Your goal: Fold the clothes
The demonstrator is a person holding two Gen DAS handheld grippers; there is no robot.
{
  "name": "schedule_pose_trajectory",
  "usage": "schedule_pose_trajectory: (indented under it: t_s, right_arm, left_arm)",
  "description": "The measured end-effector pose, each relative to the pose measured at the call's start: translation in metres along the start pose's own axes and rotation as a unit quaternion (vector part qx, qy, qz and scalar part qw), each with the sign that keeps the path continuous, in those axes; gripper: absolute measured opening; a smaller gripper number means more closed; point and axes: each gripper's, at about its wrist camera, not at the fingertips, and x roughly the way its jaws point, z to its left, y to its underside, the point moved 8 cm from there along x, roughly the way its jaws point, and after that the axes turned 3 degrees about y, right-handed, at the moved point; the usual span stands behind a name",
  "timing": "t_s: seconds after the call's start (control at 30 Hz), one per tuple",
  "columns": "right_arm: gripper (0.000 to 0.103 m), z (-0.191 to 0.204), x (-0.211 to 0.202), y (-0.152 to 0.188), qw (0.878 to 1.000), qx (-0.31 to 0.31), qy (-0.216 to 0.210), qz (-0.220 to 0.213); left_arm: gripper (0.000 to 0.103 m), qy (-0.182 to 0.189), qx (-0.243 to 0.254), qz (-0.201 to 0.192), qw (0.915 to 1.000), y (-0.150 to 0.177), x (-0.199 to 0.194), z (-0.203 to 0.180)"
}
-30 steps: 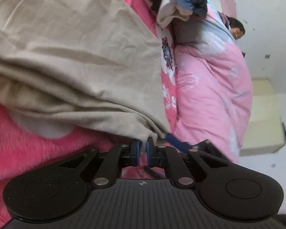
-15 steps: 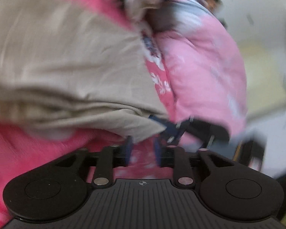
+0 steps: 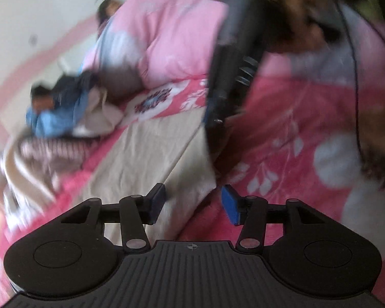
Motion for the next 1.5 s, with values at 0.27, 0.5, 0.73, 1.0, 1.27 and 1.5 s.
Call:
schedule_pose_trajectory:
  t_s: [0.27, 0.5, 0.73, 1.0, 1.27, 1.5]
  right_arm:
    - [0.017, -0.020, -0.008, -0.014, 0.998, 0.053, -0.017, -0.013]
    - [0.028, -0.002, -0.033, -0.015, 0.994, -0.052, 0.074, -0.054]
    - [0.028, 0.054, -0.020, 0.004, 0.973, -0.212, 0.085, -0.041]
    - [0.027, 0.051, 0.028, 0.018, 0.928, -0.337, 0.157, -0.007]
    - [0.006, 0.037, 0.035, 0.037, 0.894, -0.394, 0.211, 0.027]
    - [0.000, 0.022, 0.018, 0.043, 0.906, -0.359, 0.222, 0.027]
  left_arm:
    - [0.012, -0.004, -0.034, -0.014, 0.9993, -0.004, 0.008, 0.019]
    - [0.009, 0.068, -0.213, -0.007, 0.9747, 0.000, 0.013, 0.056]
    - [0.009, 0.095, -0.315, -0.008, 0.9444, 0.007, 0.016, 0.078]
    - [0.009, 0.093, -0.312, -0.009, 0.9454, 0.006, 0.019, 0.080]
    - [0.009, 0.091, -0.296, -0.013, 0.9509, 0.006, 0.018, 0.081]
    - [0.009, 0.089, -0.285, -0.015, 0.9544, 0.006, 0.017, 0.077]
